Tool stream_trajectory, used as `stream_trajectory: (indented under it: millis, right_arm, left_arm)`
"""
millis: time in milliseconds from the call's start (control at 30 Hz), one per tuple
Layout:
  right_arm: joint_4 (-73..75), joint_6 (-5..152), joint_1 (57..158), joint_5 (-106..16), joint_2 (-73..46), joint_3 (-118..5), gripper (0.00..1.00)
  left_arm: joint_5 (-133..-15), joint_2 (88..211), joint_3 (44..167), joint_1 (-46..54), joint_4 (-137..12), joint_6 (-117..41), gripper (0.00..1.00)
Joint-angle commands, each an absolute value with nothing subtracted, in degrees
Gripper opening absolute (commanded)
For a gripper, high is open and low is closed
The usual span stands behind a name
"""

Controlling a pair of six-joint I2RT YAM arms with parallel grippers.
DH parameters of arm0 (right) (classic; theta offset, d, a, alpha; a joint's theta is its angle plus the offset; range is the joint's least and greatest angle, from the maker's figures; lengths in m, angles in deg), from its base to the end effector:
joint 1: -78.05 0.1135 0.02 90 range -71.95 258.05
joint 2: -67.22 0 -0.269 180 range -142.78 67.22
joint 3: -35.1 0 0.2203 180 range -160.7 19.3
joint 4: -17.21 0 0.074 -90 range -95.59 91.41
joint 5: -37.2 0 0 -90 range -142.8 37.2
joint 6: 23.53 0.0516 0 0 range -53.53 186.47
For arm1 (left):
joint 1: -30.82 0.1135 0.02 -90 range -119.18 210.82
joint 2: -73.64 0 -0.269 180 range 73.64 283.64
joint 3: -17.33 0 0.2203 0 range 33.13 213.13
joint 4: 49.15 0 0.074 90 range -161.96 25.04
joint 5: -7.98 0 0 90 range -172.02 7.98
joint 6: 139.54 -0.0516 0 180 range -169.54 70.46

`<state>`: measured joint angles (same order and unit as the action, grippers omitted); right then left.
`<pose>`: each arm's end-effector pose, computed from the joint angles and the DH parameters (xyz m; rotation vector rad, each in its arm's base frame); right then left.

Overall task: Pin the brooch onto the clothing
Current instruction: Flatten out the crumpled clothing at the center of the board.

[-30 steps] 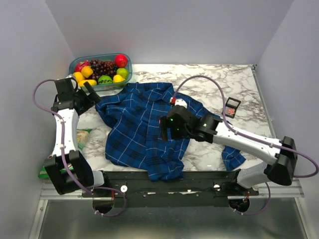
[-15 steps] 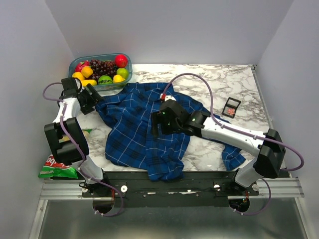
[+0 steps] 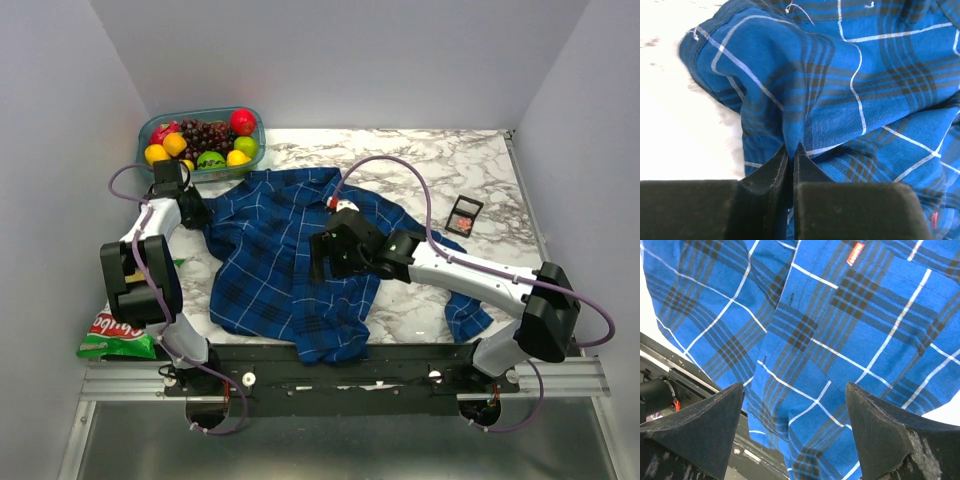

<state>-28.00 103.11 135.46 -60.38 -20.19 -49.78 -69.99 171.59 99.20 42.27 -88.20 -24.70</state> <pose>0.1738 0.2593 0.2799 -0.3850 2.4534 0.5899 0.3354 0.0570 0.2168 -0.7107 2.4384 -0.3586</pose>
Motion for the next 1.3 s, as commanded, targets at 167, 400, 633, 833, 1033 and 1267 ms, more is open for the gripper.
stream_trajectory:
  millis: [167,400,633,833,1033,1267]
  right_arm:
    - [-26.9,105.0,133.8,-61.9,-19.2,-46.5,0.9]
    - [-25.8,105.0,126.9,-61.6,-20.6,-43.5,0.9]
    - [-24.8,106.9,122.9,-62.4,-14.7,-38.8,0.9]
    - [-25.7,108.7,121.9,-64.1,-8.6,-32.7,0.91]
    - [-26.8,110.5,121.8,-64.6,-3.6,-28.7,0.9]
    - [-27.3,111.0,121.9,-63.8,-1.2,-27.7,0.9]
  left_arm:
    - [-102.2,154.1,102.5,25.5,-93.7,-34.7,0.11]
    - [-120.0,159.3,110.0,7.5,-104.8,-40.1,0.13]
    - [-113.1,165.4,108.4,-10.2,-107.1,-31.9,0.17]
    - [-100.1,163.6,108.1,-13.6,-102.7,-26.3,0.46]
    - [-98.1,153.9,108.5,-12.9,-103.1,-28.3,0.88]
    - [-85.6,144.0,101.7,8.1,-99.5,-28.8,0.97]
